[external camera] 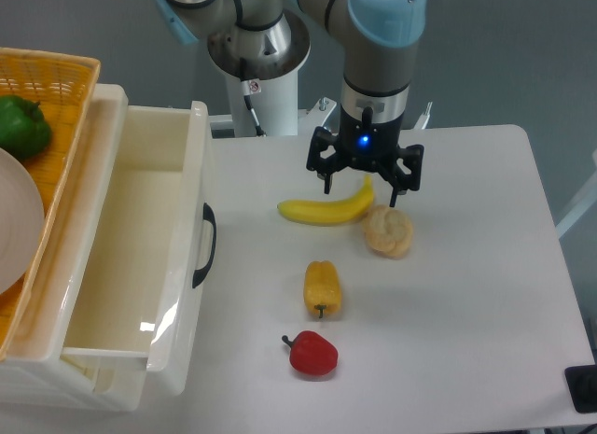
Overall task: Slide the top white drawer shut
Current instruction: 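Raise the open gripper and swing it away from the banana, then move the gripper across the table toward the open drawer's front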
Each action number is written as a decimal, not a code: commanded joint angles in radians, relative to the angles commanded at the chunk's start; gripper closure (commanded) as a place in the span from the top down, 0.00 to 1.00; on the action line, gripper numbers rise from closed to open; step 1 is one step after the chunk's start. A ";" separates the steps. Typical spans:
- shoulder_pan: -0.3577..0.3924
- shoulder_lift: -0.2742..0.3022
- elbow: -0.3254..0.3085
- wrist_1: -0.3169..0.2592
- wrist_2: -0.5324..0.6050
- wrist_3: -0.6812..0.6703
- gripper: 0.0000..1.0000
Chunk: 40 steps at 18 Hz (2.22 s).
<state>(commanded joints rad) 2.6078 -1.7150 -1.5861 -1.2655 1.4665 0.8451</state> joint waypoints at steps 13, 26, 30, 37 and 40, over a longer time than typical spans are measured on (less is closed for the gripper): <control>0.025 -0.044 -0.003 0.014 0.095 0.002 1.00; 0.011 -0.107 -0.029 0.043 0.094 -0.179 1.00; -0.031 -0.155 -0.015 0.046 0.091 -0.262 1.00; -0.089 -0.207 -0.005 0.078 0.059 -0.359 1.00; -0.095 -0.224 0.001 0.080 0.003 -0.374 1.00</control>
<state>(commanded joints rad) 2.5127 -1.9389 -1.5846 -1.1858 1.4696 0.4710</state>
